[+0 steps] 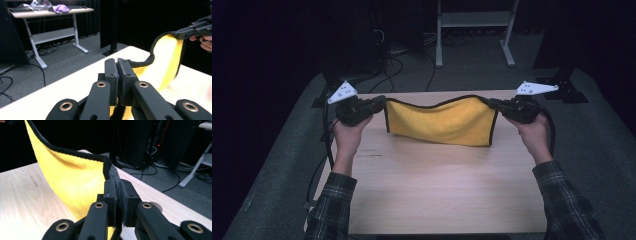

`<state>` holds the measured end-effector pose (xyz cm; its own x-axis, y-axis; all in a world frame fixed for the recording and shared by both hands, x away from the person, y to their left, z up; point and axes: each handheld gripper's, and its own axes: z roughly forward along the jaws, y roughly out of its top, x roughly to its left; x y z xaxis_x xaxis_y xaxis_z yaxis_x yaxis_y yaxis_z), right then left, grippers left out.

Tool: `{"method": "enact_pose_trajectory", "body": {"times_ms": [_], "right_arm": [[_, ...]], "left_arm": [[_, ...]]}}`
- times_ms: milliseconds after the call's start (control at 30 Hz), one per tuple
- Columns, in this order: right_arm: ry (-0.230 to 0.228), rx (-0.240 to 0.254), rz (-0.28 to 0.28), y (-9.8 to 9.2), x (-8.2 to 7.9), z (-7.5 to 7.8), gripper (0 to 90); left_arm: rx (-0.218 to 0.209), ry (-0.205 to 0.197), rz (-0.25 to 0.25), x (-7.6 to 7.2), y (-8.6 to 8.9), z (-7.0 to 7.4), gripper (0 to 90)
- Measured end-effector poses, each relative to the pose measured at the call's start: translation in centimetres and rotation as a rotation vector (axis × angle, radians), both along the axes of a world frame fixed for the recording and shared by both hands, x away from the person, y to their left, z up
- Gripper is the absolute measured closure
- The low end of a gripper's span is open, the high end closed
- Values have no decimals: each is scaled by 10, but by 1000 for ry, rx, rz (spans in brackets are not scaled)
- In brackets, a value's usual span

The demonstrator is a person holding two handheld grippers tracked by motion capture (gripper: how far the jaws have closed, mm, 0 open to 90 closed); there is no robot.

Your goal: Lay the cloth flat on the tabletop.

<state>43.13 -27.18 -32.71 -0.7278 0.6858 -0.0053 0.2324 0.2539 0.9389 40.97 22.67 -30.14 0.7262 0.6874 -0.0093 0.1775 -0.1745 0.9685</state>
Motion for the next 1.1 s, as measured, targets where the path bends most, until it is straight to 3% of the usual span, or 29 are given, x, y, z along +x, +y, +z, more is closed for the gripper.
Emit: {"method": "enact_pose_trajectory", "body": {"times_ms": [100, 167, 400, 567, 833, 1100], "right_arm": [[30, 8, 20, -2, -5, -4, 830], [24, 17, 22, -3, -9, -6, 831], [60, 1, 51, -6, -26, -21, 830], [78, -18, 75, -4, -38, -31, 830], [101, -34, 95, -3, -56, -46, 830], [154, -47, 123, -3, -76, -70, 830]], "left_arm": [[-14, 6, -17, -11, 2, -5, 863], [-12, 10, -22, -18, 4, -8, 863], [-29, 78, -45, -35, 9, -31, 863], [-19, 110, -65, -48, 10, -44, 863], [-43, 200, -84, -64, 13, -65, 859], [6, 257, -122, -87, 12, -86, 859]]}}
